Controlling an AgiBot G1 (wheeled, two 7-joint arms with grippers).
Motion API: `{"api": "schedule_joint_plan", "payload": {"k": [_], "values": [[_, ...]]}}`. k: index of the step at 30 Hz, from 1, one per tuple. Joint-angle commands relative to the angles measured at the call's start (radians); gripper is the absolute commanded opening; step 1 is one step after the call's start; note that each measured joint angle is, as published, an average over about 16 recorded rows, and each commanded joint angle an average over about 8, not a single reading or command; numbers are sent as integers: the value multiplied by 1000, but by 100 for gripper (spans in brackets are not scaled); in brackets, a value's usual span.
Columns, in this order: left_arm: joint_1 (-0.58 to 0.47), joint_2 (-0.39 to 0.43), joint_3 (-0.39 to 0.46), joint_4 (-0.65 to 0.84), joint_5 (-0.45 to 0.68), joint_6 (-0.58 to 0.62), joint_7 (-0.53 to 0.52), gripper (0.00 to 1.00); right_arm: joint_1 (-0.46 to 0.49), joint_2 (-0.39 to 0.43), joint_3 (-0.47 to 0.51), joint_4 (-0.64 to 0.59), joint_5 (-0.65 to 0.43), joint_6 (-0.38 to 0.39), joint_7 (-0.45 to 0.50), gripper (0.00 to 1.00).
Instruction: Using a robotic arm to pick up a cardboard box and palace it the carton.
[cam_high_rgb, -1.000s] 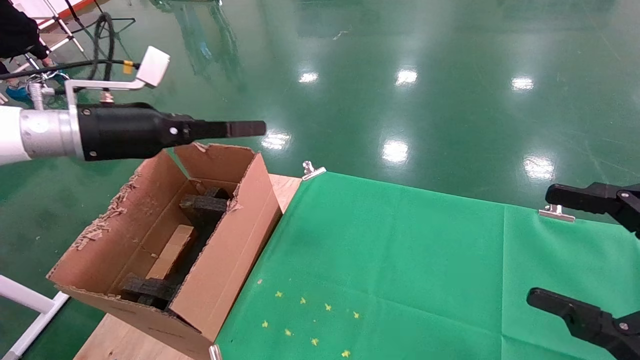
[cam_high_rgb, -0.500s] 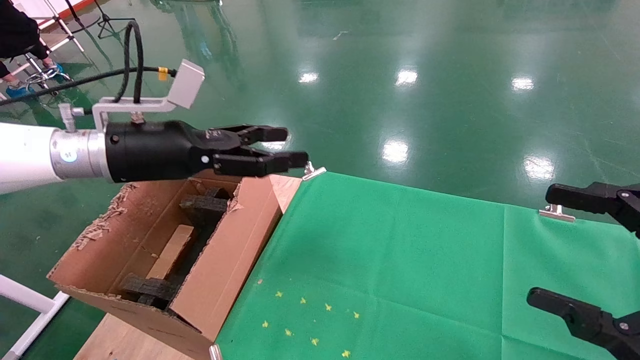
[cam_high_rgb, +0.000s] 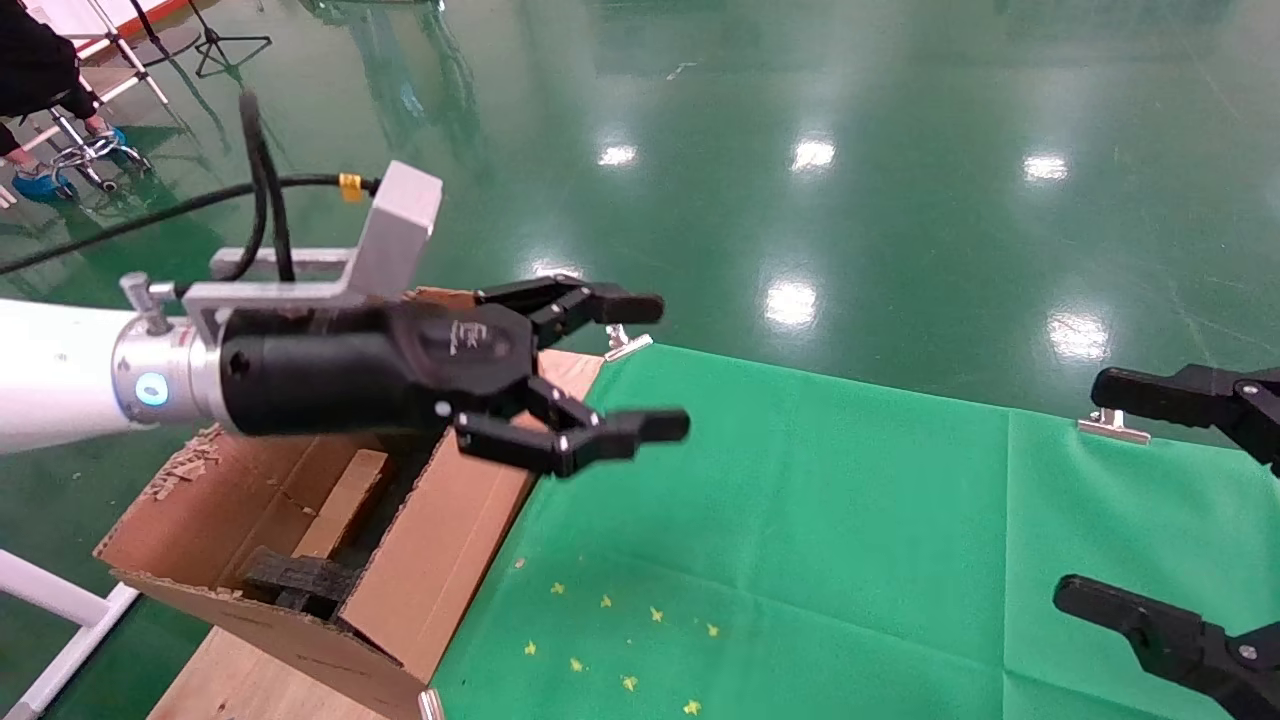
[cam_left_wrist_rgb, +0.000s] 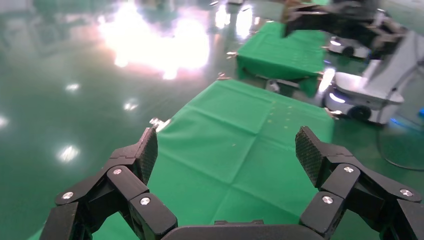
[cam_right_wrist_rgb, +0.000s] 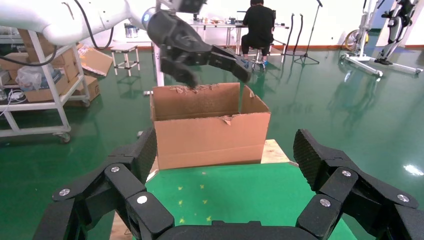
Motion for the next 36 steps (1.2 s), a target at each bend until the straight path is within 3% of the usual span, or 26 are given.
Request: {"api": "schedule_joint_plan", "payload": {"k": [1,15,36], "values": [[28,1,-19,-34,-17,4,22,100,0,0,0,0,0,0,0,100],[184,5,-124,-223,-116,26,142,100,0,0,0,0,0,0,0,100],[172,4,-116,-207,-108,24,135,100,0,0,0,0,0,0,0,100]]}}
